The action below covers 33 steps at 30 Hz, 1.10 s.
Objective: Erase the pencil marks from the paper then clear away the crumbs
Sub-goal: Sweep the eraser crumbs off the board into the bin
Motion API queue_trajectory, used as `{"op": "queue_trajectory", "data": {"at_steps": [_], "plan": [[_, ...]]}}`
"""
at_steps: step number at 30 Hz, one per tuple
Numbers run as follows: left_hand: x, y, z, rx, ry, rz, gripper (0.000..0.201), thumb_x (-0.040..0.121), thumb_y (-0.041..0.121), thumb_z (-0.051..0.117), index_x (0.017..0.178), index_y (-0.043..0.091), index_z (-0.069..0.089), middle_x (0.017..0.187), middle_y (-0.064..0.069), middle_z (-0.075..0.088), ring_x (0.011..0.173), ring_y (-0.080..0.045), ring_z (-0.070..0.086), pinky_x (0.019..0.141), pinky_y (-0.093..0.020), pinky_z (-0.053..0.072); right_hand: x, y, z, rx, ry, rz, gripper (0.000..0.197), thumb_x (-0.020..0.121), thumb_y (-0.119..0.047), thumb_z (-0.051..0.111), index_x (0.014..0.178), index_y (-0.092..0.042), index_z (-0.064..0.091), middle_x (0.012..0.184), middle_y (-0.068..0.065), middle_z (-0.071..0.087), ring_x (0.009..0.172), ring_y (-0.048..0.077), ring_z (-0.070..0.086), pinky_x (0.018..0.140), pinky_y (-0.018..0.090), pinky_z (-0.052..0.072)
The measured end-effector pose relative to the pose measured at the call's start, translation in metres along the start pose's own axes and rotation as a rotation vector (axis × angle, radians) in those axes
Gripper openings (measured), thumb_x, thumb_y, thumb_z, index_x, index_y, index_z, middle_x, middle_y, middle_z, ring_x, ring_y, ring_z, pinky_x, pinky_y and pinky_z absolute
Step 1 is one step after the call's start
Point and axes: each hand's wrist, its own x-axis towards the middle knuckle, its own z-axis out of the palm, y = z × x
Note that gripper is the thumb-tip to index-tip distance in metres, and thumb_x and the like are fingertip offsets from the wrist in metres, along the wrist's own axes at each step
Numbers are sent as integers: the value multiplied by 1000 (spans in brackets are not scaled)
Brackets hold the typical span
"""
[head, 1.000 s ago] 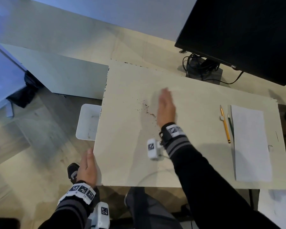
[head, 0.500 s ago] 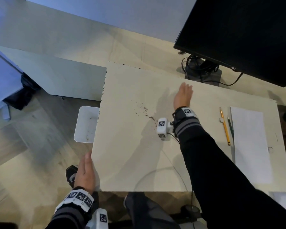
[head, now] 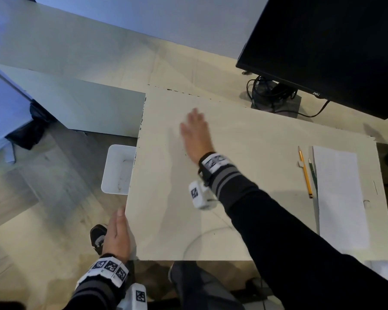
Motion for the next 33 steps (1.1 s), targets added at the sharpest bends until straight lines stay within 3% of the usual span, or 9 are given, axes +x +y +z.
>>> {"op": "queue_trajectory", "data": {"at_steps": [4, 8, 11, 13, 16, 18, 23, 29, 33], "plan": [[-7, 8, -4, -27, -16, 3, 49, 106, 44, 19, 140, 22, 47, 122, 5, 46, 120, -16, 43, 98, -28, 25, -45, -22, -3, 361, -198, -219, 56, 104, -52, 20, 154, -26, 22, 163, -11, 13, 149, 4, 6, 121, 28, 3], [-8, 11, -3, -46, -20, 20, 48, 107, 40, 20, 139, 17, 48, 120, 7, 44, 111, -6, 36, 97, -23, 22, -21, 48, -48, 422, 235, 236, 51, 107, -36, 25, 155, -18, 23, 164, 1, 13, 151, 15, 7, 123, 34, 2], [-5, 7, -3, -41, -12, 33, 48, 107, 40, 21, 138, 16, 49, 121, 7, 46, 113, -7, 38, 98, -23, 23, -15, 85, -47, 89, 257, 591, 51, 103, -12, 20, 154, -8, 18, 162, 21, 7, 150, 36, 0, 121, 46, 8], [-4, 6, -2, -33, -6, 31, 50, 106, 42, 20, 140, 17, 48, 126, 6, 47, 119, -12, 42, 100, -23, 22, -29, 60, -22, 55, 170, 372, 50, 101, -17, 23, 150, -4, 26, 159, 25, 15, 148, 42, 5, 120, 48, 15], [-4, 3, -1, -13, -11, 7, 52, 106, 44, 20, 145, 18, 43, 144, -4, 47, 137, -21, 38, 102, -23, 20, -69, 27, -1, 303, 15, -84, 54, 106, -41, 25, 154, -16, 26, 163, -7, 10, 151, 10, -1, 120, 23, 3], [-4, 3, -1, -13, -21, -3, 53, 106, 44, 20, 148, 18, 40, 152, -6, 41, 142, -22, 33, 103, -22, 18, -66, 50, -16, 355, 178, -10, 53, 106, -44, 28, 154, -22, 27, 162, -14, 10, 150, 3, 1, 118, 18, 2], [2, -4, -1, 22, -4, -11, 51, 107, 42, 20, 147, 18, 41, 152, -7, 42, 141, -23, 35, 112, -29, 20, -20, 141, -56, 273, 316, 644, 50, 104, -7, 19, 154, -2, 14, 163, 18, 2, 151, 31, -5, 121, 34, -6], [6, -9, -2, 44, 5, -27, 60, 104, 53, 18, 150, 19, 38, 155, -6, 38, 143, -23, 32, 115, -27, 15, -91, 13, 3, 412, 7, -20, 53, 106, -44, 22, 155, -21, 23, 164, -8, 7, 149, 2, 0, 119, 19, 0], [3, -4, -1, 36, -2, -51, 54, 107, 45, 19, 151, 20, 36, 157, -4, 35, 145, -20, 29, 112, -24, 14, -97, 44, 4, 509, 384, 313, 50, 107, -39, 25, 152, -19, 32, 163, -4, 18, 148, 5, 9, 123, 27, 3]]}}
